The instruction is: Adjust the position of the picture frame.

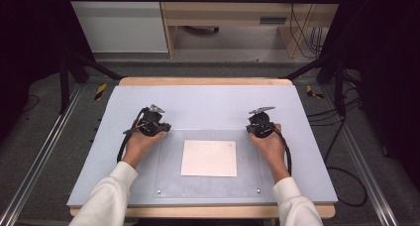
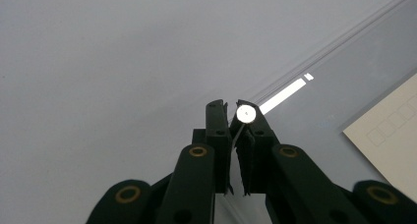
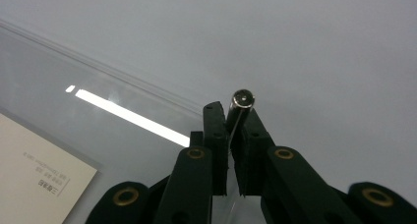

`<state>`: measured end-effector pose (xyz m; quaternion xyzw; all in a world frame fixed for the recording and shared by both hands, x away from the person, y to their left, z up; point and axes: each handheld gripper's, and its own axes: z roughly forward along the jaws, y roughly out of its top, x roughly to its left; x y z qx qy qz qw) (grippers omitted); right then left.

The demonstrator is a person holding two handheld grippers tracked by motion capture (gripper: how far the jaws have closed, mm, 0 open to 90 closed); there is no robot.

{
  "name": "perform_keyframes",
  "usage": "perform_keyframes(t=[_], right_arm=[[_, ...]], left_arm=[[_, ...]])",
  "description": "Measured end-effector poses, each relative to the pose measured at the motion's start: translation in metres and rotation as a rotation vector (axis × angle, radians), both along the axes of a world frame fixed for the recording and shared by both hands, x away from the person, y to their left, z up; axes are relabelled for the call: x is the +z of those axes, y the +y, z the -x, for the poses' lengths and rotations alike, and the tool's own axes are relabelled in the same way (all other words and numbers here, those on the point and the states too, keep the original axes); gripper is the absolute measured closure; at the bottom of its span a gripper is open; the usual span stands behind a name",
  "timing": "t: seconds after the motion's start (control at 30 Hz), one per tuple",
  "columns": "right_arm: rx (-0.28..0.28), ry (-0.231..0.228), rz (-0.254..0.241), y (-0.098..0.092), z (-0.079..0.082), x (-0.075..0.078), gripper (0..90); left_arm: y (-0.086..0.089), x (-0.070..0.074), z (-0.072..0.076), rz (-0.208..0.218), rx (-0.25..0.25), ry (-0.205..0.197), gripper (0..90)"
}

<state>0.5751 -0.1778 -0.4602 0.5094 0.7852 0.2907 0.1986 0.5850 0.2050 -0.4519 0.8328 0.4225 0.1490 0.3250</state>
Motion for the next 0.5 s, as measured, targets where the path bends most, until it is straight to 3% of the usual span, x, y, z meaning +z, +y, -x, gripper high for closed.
perform_keyframes(t=[0.33, 0.37, 0.4, 0.43, 0.47, 0.5], right_arm=[[0.018, -0.047, 0.022, -0.001, 0.005, 0.003, 82.1], [0.023, -0.074, 0.017, -0.001, 0.007, 0.007, 76.5], [0.023, -0.074, 0.017, -0.001, 0.007, 0.007, 76.5], [0.027, -0.092, 0.018, -0.002, 0.008, 0.009, 69.4], [0.027, -0.092, 0.012, -0.001, 0.009, 0.009, 63.7], [0.030, -0.103, 0.015, -0.001, 0.010, 0.010, 60.4]], left_arm=[[-0.002, 0.000, 0.003, -0.007, 0.028, -0.014, 83.6], [-0.002, -0.001, 0.004, -0.005, 0.032, -0.017, 83.6], [-0.002, -0.001, 0.004, -0.005, 0.032, -0.017, 83.4], [-0.002, -0.001, 0.004, 0.000, 0.037, -0.019, 82.4], [-0.002, -0.001, 0.007, -0.010, 0.064, -0.053, 78.3], [-0.002, -0.001, 0.007, -0.010, 0.064, -0.053, 70.7]])
